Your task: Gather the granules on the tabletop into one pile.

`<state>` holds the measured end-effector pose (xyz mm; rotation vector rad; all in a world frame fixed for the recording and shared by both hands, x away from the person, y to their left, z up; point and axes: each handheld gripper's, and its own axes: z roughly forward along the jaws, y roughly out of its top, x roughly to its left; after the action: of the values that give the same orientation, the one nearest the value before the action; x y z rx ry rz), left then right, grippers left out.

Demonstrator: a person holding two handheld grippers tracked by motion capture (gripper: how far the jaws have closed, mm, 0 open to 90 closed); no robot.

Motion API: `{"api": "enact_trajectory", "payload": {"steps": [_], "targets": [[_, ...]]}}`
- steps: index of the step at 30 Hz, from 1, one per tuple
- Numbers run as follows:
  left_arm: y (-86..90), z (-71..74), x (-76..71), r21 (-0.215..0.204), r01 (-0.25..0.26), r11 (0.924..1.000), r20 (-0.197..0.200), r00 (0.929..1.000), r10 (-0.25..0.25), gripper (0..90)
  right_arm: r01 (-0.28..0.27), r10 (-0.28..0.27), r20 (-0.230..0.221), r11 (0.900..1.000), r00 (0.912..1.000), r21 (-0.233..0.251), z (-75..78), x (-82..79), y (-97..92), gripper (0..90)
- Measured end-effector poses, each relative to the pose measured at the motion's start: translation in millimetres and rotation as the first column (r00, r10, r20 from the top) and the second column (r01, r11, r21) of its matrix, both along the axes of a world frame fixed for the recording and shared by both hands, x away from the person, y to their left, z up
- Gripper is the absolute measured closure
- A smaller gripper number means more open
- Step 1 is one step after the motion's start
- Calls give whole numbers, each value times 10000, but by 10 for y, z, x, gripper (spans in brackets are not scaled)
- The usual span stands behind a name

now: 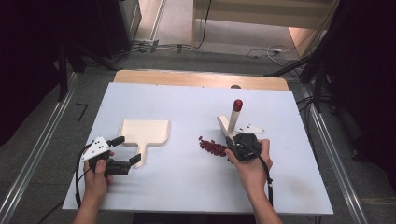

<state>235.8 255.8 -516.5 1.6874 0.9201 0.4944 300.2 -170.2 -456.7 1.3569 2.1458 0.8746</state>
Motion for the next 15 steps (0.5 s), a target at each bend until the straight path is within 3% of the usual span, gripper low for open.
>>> {"api": "enact_trajectory", "payload": {"steps": [9, 15], "targets": [[2, 1, -2, 7, -5, 10000, 1, 10000, 5, 18, -452, 453, 74, 9989, 9989, -124, 49, 77, 182, 655], [5, 1, -1, -8, -7, 10000, 0, 10000, 7, 18, -1126, 1128, 136, 9936, 9935, -106, 184, 98, 21, 654]]}}
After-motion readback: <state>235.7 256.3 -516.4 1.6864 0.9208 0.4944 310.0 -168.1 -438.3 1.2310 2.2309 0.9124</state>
